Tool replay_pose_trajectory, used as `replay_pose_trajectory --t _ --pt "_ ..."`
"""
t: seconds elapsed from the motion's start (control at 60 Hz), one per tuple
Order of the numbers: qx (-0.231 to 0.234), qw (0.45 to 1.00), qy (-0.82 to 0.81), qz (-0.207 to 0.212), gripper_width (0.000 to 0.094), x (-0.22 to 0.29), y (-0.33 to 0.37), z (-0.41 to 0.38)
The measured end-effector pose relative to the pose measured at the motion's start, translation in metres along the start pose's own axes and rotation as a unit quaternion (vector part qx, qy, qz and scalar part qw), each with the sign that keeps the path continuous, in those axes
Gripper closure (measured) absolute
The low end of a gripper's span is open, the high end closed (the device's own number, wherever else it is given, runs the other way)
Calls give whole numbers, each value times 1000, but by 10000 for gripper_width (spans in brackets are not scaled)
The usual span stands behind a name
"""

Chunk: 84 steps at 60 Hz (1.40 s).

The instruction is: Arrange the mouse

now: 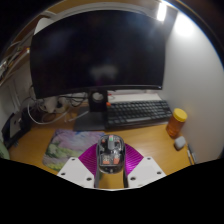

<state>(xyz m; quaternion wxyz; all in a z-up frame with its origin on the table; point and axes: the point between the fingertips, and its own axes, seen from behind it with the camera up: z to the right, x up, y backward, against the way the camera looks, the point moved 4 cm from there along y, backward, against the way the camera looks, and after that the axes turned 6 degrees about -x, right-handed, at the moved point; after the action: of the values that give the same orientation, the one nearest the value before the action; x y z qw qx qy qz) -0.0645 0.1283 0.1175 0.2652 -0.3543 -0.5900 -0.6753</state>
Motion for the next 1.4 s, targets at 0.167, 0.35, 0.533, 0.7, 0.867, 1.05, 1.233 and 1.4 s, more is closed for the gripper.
replay_pose_trajectory --t 0.167,0.35,0.533,0.7,0.867,1.05,1.233,1.4 --pt "41 999 11 1 609 12 -31 -89" --pt "56 997 47 -31 604 -30 -74 -156" --pt "51 996 50 -47 468 -54 -85 -165" --pt "50 996 49 -60 96 -46 -62 -157" --pt "39 995 47 -82 76 -27 27 -127" --pt "31 994 56 -92 82 -31 116 -93" --pt "24 994 55 -89 80 -38 143 -74" --pt "9 995 55 -81 74 -32 146 -59"
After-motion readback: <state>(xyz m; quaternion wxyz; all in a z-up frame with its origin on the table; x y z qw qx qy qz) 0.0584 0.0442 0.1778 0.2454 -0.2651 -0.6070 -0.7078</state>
